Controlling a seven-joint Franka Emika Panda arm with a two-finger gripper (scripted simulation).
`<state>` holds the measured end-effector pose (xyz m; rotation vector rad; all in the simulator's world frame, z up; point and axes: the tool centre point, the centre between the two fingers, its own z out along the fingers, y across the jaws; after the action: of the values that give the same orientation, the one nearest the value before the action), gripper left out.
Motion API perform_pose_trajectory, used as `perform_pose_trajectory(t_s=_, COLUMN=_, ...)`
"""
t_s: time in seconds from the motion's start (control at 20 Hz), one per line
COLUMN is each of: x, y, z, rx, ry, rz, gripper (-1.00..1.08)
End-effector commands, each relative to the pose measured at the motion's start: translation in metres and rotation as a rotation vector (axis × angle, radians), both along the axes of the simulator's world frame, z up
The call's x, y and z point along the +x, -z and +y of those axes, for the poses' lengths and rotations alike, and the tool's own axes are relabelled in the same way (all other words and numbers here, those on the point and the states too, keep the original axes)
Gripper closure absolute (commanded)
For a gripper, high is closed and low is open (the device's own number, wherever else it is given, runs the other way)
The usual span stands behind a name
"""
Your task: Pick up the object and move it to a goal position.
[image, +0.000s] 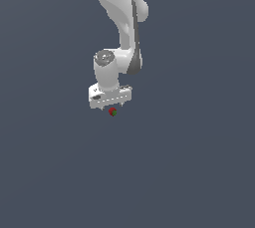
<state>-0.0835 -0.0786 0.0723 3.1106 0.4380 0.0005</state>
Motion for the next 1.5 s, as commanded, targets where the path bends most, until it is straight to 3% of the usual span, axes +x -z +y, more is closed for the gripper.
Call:
perform_pose_trajectory(t_s=0.0, x=0.0, y=0.004, z=0.0, rx=0.0, ry=0.0, rz=0.0, gripper=-0.92)
perform_pose_trajectory(t_s=0.75, x=-0.001, y=0.05, z=0.0, rx=0.0, ry=-0.004, rz=0.0, gripper=-0.92)
perform_pose_trajectory(t_s=0.8, x=-0.001, y=0.05, z=0.0, rx=0.0, ry=-0.004, rz=0.0, gripper=1.08)
perform_pose_trajectory(t_s=1.45, x=0.001, y=0.048, z=0.0, rx=0.0, ry=-0.004, rz=0.0, gripper=1.08)
